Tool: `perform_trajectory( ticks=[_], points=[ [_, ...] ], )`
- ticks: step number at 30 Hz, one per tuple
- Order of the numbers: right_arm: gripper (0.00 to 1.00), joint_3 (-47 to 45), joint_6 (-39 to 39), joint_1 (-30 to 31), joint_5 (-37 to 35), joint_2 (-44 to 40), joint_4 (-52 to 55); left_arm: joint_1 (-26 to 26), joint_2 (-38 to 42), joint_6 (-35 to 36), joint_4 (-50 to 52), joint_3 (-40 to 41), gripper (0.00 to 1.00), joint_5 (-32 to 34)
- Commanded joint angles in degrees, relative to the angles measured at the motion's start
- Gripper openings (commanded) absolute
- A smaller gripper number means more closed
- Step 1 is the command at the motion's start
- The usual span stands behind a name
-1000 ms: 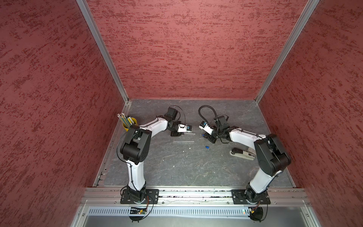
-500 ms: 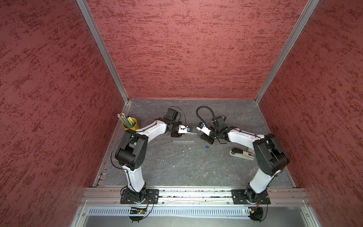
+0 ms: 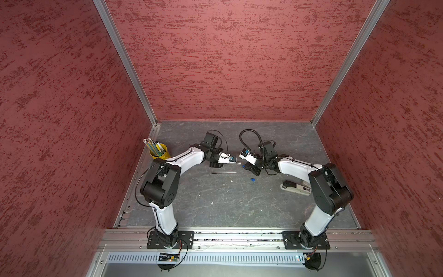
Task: Insert stoppers into test tubes
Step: Insert the stopper into the test tube.
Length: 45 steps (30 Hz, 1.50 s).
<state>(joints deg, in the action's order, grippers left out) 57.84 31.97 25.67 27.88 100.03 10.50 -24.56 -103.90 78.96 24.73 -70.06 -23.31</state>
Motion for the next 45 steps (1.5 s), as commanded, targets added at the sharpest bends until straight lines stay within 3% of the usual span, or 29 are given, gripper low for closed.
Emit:
perform_trajectory(
  ticks=[1, 45],
  points=[
    [0.14, 2.1, 0.66, 0.34, 1.64, -0.46, -1.27, -0.22, 1.92, 0.8, -0.91, 0.88, 0.16, -0.94],
    [0.14, 0.51, 3.62, 0.17, -2.36, -4.76, 1.36, -0.05, 3.61, 1.09, -4.25, 2.82, 0.16, -3.58]
  ],
)
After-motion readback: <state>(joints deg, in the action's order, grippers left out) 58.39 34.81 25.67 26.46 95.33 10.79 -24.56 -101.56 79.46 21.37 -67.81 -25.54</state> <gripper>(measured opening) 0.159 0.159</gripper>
